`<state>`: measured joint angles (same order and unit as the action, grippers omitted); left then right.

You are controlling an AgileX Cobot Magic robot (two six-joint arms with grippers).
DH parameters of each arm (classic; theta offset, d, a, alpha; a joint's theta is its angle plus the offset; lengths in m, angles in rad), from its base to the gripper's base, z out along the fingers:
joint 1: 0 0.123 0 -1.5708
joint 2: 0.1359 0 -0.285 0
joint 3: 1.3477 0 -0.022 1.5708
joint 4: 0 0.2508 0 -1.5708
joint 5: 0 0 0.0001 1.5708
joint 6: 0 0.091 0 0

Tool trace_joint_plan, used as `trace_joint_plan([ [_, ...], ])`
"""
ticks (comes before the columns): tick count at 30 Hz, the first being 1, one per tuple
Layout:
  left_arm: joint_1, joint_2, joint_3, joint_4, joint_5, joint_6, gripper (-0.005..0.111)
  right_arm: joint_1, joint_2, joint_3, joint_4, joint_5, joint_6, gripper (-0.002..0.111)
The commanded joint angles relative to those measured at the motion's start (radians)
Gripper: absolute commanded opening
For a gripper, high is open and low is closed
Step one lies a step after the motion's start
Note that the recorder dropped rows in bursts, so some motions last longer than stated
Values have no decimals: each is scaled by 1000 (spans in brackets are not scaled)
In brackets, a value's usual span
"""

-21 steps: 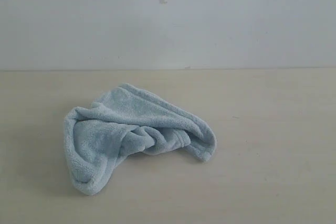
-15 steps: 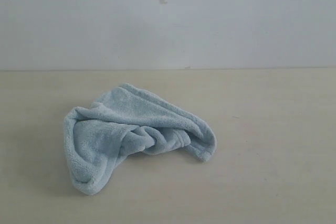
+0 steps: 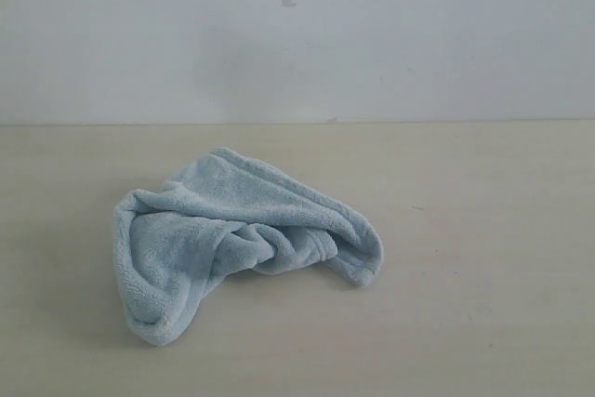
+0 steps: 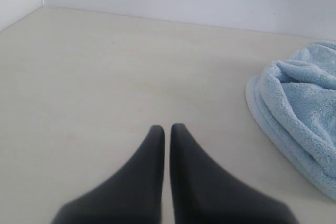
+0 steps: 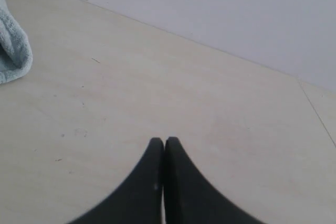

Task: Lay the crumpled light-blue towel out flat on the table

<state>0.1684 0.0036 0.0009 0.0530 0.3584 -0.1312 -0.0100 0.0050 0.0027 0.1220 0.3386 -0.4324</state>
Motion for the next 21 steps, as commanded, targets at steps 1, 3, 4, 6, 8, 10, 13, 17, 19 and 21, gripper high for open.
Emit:
trace_joint_plan([
  [1,-5,-4,-1,0,-4,1,4,4,-5,-3,3,-4,2,0],
  [3,-5,-4,-1,0,-4,1,4,4,-5,-3,3,-6,-21,0],
  [4,-5,-4,-1,0,-4,1,4,4,-5,-3,1,-13,-35,0],
  [6,-5,-4,-1,0,-4,1,4,4,-5,-3,1,-31,-50,0],
  [8,-5,-4,-1,0,-4,1,4,4,-5,-3,1,-45,-50,0],
  [10,-5,-4,-1,0,-4,1,4,4,-5,-3,1,-50,-48,0],
  [13,-5,-4,-1,0,-4,1,4,4,-5,-3,-2,-84,-63,0],
  [17,-5,-4,-1,0,-4,1,4,4,-5,-3,-2,-185,-99,0],
  [19,-5,-4,-1,0,-4,1,4,4,-5,-3,38,-215,-51,0],
  [21,-5,-4,-1,0,-4,1,4,8,-5,-3,205,-245,114,0],
])
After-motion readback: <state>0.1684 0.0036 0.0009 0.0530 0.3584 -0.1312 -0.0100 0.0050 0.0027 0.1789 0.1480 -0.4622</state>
